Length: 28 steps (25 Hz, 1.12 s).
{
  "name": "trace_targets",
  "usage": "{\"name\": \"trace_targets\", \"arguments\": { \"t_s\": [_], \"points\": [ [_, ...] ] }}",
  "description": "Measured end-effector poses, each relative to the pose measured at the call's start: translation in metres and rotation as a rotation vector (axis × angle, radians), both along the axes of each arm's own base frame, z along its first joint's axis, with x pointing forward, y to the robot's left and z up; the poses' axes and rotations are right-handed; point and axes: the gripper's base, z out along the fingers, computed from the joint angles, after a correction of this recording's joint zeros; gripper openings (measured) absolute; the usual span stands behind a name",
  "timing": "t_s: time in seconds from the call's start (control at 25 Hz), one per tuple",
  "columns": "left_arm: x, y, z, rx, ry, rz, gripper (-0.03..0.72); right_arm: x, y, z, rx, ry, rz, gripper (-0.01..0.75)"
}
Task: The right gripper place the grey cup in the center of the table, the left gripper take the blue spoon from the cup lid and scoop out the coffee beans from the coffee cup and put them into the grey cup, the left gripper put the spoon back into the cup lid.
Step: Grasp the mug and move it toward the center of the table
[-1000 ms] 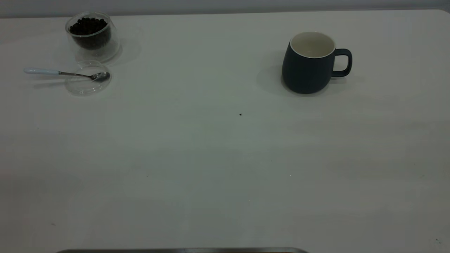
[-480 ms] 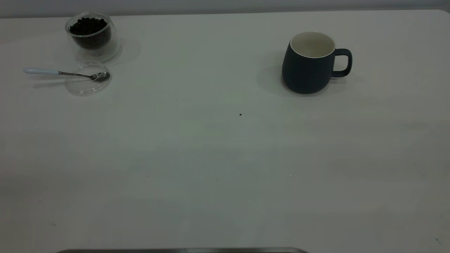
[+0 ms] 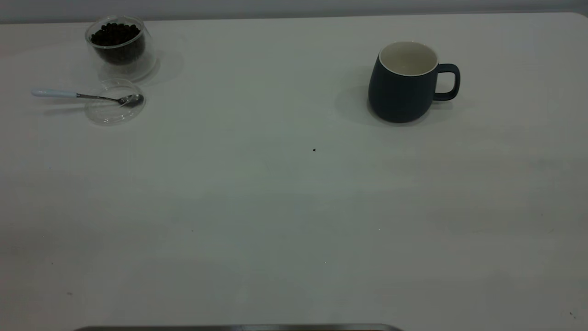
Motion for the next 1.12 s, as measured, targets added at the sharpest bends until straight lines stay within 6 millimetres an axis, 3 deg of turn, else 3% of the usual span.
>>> {"name": "trace_targets", "arguments": {
  "t_s": [0.16, 0.28, 0.32, 0.4, 0.64, 0.88, 1.12],
  "points": [
    [0.0, 0.0, 0.0, 0.0, 0.0, 0.0, 0.28, 0.0, 0.0, 0.003, 0.002, -0.014, 0.002, 0.459],
    [0.0, 0.0, 0.0, 0.0, 0.0, 0.0, 0.28, 0.011, 0.0, 0.017, -0.002, -0.023, 0.001, 0.459],
    [0.0, 0.0, 0.0, 0.0, 0.0, 0.0, 0.28, 0.025, -0.001, 0.027, -0.017, 0.017, 0.01, 0.459],
    [0.0, 0.0, 0.0, 0.0, 0.0, 0.0, 0.28, 0.033, -0.001, 0.031, -0.033, 0.033, 0.02, 0.459],
    [0.0, 0.0, 0.0, 0.0, 0.0, 0.0, 0.28, 0.106, -0.004, 0.041, -0.118, 0.185, 0.084, 0.459],
    [0.0, 0.0, 0.0, 0.0, 0.0, 0.0, 0.28, 0.174, -0.006, 0.016, -0.257, 0.307, 0.222, 0.459],
    [0.0, 0.0, 0.0, 0.0, 0.0, 0.0, 0.28, 0.229, -0.007, -0.015, -0.34, 0.433, 0.342, 0.459]
  ]
}}
